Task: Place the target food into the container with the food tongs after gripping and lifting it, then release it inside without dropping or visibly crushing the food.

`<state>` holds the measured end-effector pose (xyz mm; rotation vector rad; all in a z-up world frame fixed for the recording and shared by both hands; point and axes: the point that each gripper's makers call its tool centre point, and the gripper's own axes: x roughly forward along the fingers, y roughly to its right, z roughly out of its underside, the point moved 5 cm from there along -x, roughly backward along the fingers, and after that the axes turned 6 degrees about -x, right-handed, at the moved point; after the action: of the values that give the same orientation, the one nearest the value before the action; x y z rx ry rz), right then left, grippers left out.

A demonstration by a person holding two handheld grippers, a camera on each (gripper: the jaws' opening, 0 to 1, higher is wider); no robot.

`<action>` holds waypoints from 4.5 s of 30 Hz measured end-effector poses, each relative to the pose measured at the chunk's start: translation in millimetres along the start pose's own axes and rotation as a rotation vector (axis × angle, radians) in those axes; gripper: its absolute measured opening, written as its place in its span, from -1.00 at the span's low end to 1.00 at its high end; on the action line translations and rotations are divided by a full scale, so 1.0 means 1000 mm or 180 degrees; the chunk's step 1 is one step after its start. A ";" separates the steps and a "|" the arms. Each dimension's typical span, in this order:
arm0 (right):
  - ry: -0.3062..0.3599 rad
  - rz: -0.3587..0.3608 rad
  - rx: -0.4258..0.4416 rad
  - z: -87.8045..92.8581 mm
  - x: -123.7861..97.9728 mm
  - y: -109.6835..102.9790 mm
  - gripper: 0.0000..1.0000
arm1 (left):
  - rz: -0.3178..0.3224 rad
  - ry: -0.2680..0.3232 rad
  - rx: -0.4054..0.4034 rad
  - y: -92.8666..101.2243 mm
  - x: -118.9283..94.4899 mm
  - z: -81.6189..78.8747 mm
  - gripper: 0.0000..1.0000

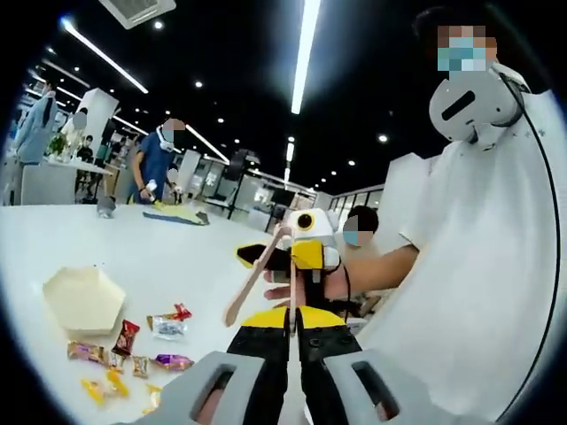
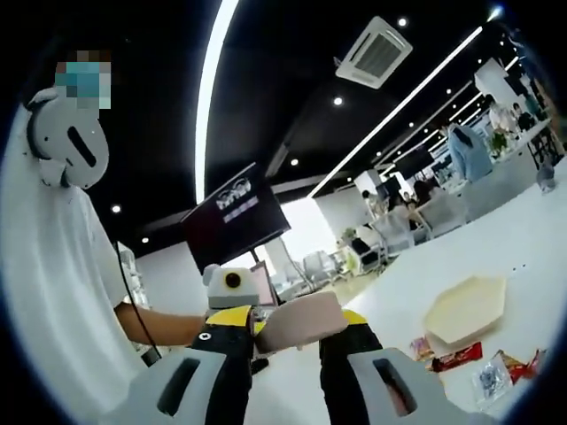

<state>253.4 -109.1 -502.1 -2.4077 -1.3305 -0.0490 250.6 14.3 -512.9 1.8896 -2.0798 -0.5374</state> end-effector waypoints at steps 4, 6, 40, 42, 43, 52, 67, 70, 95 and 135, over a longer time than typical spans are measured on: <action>0.0059 -0.0002 -0.0012 0.000 0.001 -0.004 -0.43 | 0.0021 -0.0008 -0.0025 0.003 -0.002 0.000 -1.00; 0.0069 -0.0013 0.0031 0.002 0.001 -0.003 -0.43 | 0.0030 -0.0019 -0.0049 0.004 -0.002 0.000 -1.00; -0.0336 -0.0176 0.0098 0.008 0.013 -0.013 -0.52 | 0.0158 0.0373 -0.0526 -0.004 -0.002 0.008 -0.92; -0.0352 -0.0193 0.0041 0.008 0.015 -0.013 -0.51 | 0.0194 0.0286 -0.0601 -0.002 0.000 0.011 -0.97; -0.0369 -0.0246 0.0039 0.008 0.015 -0.016 -0.50 | 0.0230 0.0222 -0.0710 -0.001 0.000 0.013 -0.97; -0.0061 -0.0348 0.0067 -0.003 0.013 -0.025 -0.42 | 0.0505 0.0362 -0.0719 0.014 0.000 0.004 -1.00; -0.0061 -0.0459 0.0084 -0.003 0.015 -0.037 -0.34 | 0.0706 0.0265 -0.0649 0.025 0.017 0.001 -1.00; -0.0073 -0.0461 0.0060 -0.003 0.014 -0.038 -0.33 | 0.0721 0.0204 -0.0624 0.025 0.017 0.000 -1.00; 0.0082 -0.0365 0.0245 -0.004 0.007 -0.038 -0.37 | 0.0701 0.0016 -0.0251 0.030 0.023 -0.002 -1.00; 0.0044 -0.0104 0.0031 -0.009 0.002 -0.023 -0.42 | 0.0395 0.0365 -0.0570 0.016 0.015 0.006 -0.63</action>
<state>237.0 -99.4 -486.2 -2.3732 -1.3609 -0.0678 232.1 1.5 -511.5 1.6410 -1.9882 -0.5524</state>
